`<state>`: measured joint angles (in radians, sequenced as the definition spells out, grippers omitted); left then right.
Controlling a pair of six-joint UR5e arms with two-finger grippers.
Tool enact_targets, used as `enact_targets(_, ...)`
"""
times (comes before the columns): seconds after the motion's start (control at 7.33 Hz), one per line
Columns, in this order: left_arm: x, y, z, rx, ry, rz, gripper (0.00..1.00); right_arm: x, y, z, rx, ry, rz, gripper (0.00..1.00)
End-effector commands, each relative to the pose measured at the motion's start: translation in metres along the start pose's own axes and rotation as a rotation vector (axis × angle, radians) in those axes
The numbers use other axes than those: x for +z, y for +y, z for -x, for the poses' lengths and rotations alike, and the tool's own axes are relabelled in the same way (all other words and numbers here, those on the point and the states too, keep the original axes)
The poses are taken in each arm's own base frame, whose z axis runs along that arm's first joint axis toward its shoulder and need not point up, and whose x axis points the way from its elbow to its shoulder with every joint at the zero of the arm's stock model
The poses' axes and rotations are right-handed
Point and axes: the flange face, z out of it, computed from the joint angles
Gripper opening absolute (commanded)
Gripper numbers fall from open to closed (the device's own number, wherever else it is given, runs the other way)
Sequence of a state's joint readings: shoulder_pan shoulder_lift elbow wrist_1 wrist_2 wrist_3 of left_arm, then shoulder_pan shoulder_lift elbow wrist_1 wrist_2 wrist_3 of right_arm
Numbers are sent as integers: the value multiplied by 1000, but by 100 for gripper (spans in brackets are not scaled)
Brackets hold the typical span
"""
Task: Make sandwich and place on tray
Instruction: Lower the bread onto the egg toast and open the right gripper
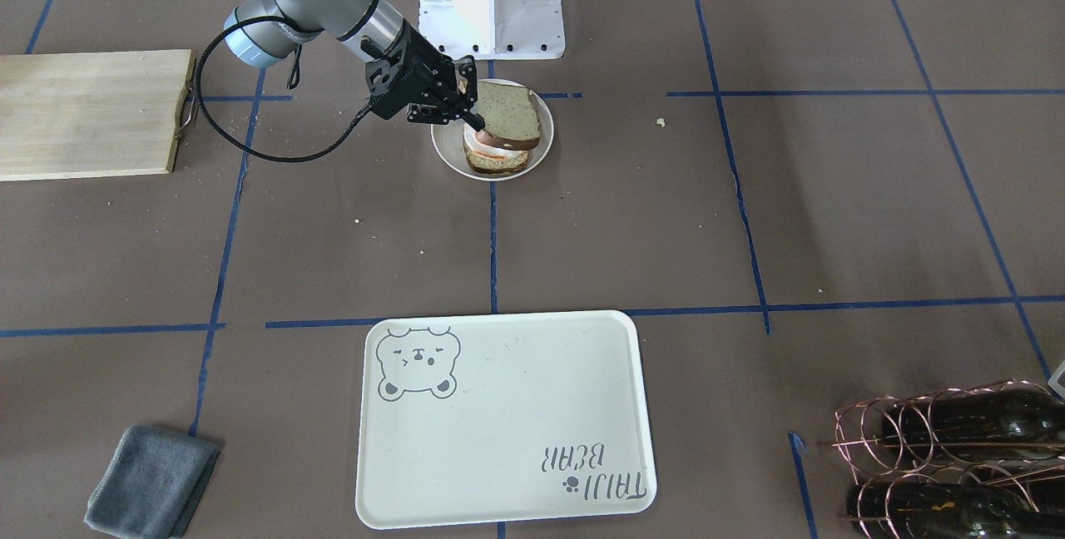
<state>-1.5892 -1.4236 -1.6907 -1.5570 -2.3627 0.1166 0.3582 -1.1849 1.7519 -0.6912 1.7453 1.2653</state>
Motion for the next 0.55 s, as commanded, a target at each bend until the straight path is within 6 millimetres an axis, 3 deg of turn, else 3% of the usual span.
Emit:
enact_targets(0.0, -1, -1, -1, 3, 1, -3, 100, -1, 3, -15, 10, 26, 3, 0)
enact_targets(0.41, -1, -1, -1, 3, 1, -3, 100, 11, 6, -24, 27, 52, 6, 2)
